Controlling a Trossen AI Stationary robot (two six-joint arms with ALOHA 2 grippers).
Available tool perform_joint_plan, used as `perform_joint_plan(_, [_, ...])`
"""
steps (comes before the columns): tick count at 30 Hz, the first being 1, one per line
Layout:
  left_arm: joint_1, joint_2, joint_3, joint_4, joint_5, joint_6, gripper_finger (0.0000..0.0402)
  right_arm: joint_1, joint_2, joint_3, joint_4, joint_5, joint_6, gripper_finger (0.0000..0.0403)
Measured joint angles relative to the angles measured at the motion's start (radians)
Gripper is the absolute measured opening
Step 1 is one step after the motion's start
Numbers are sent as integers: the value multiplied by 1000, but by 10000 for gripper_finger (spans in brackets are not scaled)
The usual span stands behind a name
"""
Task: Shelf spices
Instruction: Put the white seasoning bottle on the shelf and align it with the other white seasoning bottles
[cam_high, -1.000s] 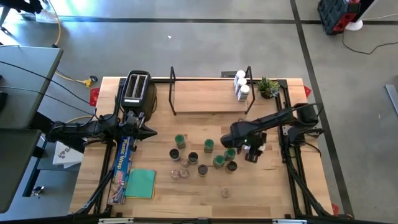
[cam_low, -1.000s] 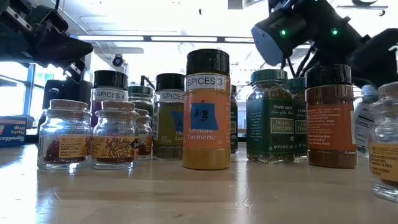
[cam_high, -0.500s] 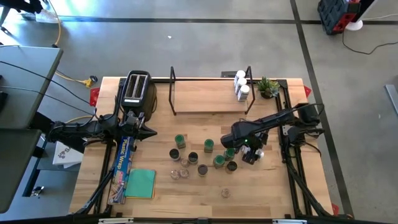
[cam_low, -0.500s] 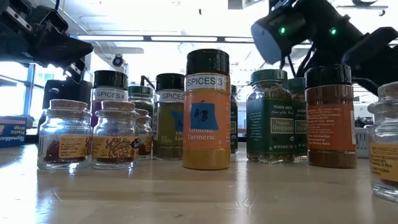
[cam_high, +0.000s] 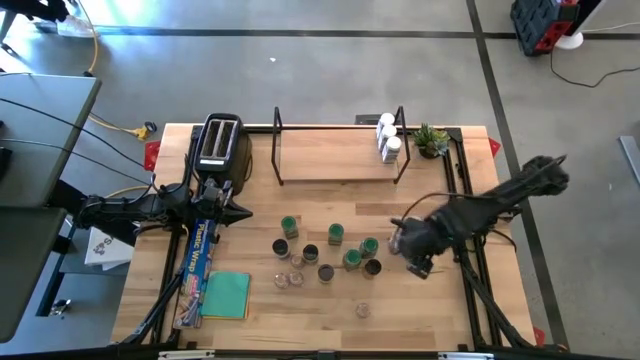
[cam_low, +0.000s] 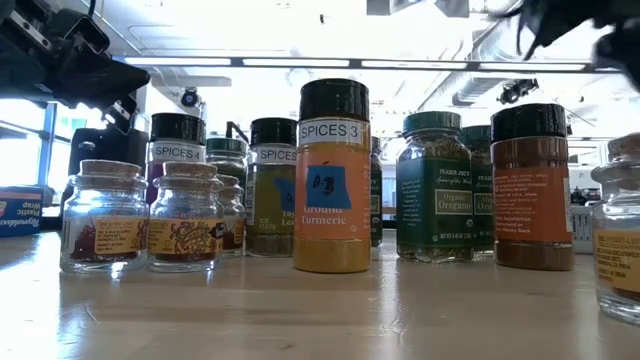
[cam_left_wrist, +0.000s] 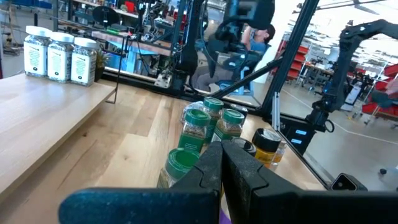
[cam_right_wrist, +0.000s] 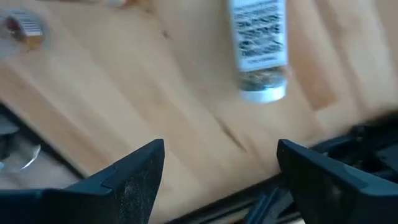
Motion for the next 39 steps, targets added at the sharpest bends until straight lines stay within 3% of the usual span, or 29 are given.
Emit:
perform_joint_plan(5, [0,0,0,0,0,0,0,130,-83,-137,92,87,207,307])
perform_joint_plan(9, [0,0,0,0,0,0,0,221,-98,-240,248,236,204,307])
perform_joint_plan(13, [0,0,0,0,0,0,0,278,-98,-335,258,336,244,307])
perform_joint_plan(18, [0,0,0,0,0,0,0,303,-98,-442,303,375,290,307])
perform_joint_plan(23, [0,0,0,0,0,0,0,299,-98,-524,493,381,176,307])
perform_joint_plan(31, [0,0,0,0,0,0,0,299,-98,-589,566,439,130,303])
perform_joint_plan(35, [0,0,0,0,0,0,0,299,-98,-615,646,446,85,272])
perform_joint_plan(39, [0,0,0,0,0,0,0,298,-98,-599,641,401,63,211])
